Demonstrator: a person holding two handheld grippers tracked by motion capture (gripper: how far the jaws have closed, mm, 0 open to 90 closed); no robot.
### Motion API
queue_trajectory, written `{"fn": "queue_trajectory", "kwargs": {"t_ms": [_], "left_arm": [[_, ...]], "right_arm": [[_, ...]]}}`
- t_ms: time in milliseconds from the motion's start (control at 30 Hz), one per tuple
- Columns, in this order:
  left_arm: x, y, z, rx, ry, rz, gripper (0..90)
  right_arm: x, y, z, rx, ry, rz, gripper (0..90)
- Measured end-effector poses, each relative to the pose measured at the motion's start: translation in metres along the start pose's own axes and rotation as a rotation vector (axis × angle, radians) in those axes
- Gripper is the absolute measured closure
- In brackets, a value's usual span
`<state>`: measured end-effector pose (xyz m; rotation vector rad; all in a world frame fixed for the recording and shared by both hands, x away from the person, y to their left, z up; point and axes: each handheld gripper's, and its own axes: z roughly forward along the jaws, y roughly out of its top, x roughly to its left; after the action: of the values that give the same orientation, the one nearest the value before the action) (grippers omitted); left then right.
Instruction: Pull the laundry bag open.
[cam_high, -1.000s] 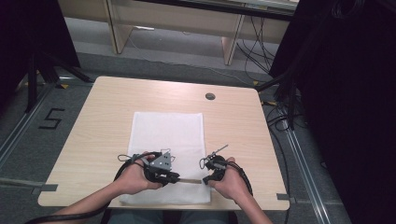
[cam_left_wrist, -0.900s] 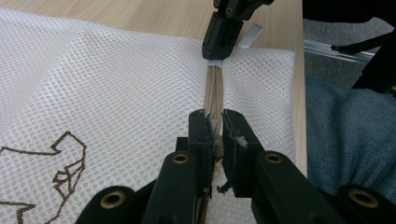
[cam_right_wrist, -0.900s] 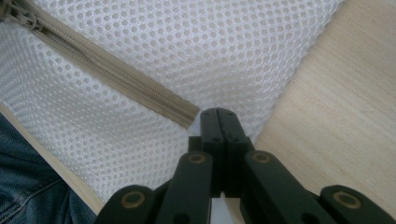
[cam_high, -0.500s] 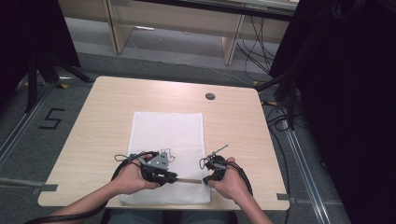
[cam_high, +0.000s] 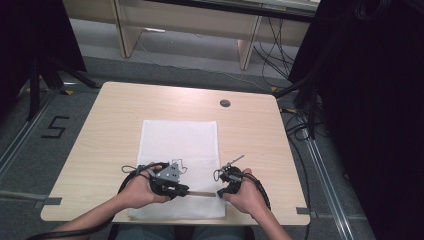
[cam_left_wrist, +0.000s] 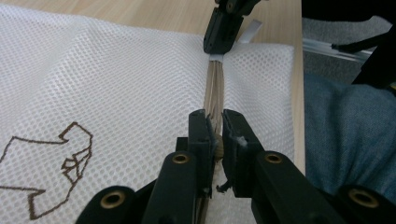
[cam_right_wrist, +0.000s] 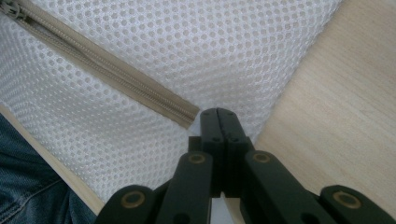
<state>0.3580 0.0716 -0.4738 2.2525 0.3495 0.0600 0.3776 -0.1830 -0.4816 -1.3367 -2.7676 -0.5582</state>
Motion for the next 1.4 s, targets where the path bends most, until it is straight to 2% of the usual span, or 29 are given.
{"fn": "queue_trajectory", "kwargs": {"t_ms": [33,67,133,233,367,400,733,900,933,967,1000,1133,1300,1367,1400], "left_arm": [[0.000,0.000,0.000,-0.008,-0.004,-0.014,82.1],[0.001,-0.001,-0.001,0.003,0.001,0.003,82.1],[0.001,-0.002,-0.002,-0.009,-0.003,-0.013,82.1],[0.001,-0.003,-0.003,-0.005,0.002,-0.006,82.1],[0.001,-0.004,-0.005,-0.009,0.001,-0.017,82.1],[0.002,-0.005,-0.006,-0.009,0.001,-0.015,82.1],[0.002,-0.004,-0.007,0.002,0.006,-0.001,82.1],[0.002,-0.007,-0.009,-0.013,0.001,-0.017,82.1],[0.002,-0.007,-0.009,0.003,0.006,-0.004,82.1],[0.002,-0.007,-0.010,-0.003,0.005,-0.006,82.1],[0.003,-0.007,-0.010,-0.005,0.003,0.011,82.1],[0.002,-0.007,-0.010,-0.009,0.002,-0.011,82.1],[0.003,-0.007,-0.010,-0.004,0.001,0.005,82.1],[0.003,-0.007,-0.010,-0.003,0.002,-0.005,82.0],[0.004,-0.007,-0.010,-0.004,0.000,0.015,82.1]], "right_arm": [[0.000,0.000,0.000,0.000,0.000,0.000,90.0],[0.000,0.000,0.000,0.001,-0.001,-0.001,90.0],[0.000,0.000,0.000,0.001,-0.001,-0.001,90.0],[0.000,0.000,0.000,0.000,-0.001,0.000,90.0],[0.001,0.000,-0.001,0.002,0.000,0.004,90.0],[0.000,0.000,0.000,-0.004,-0.001,-0.006,90.0],[0.001,0.000,-0.001,-0.002,0.002,0.000,90.0],[0.001,0.000,-0.001,-0.002,0.002,0.001,90.0],[0.001,0.000,-0.001,-0.001,0.000,0.001,90.0],[0.001,0.000,-0.001,-0.001,0.002,0.001,90.0],[0.001,0.000,-0.001,-0.001,0.001,0.001,90.0],[0.001,0.000,-0.001,-0.001,0.001,0.001,90.0],[0.000,0.000,0.000,-0.008,-0.002,-0.006,90.0],[0.001,0.000,0.000,-0.001,-0.004,0.005,90.0],[0.001,0.000,-0.001,0.003,-0.004,0.010,90.0]]}}
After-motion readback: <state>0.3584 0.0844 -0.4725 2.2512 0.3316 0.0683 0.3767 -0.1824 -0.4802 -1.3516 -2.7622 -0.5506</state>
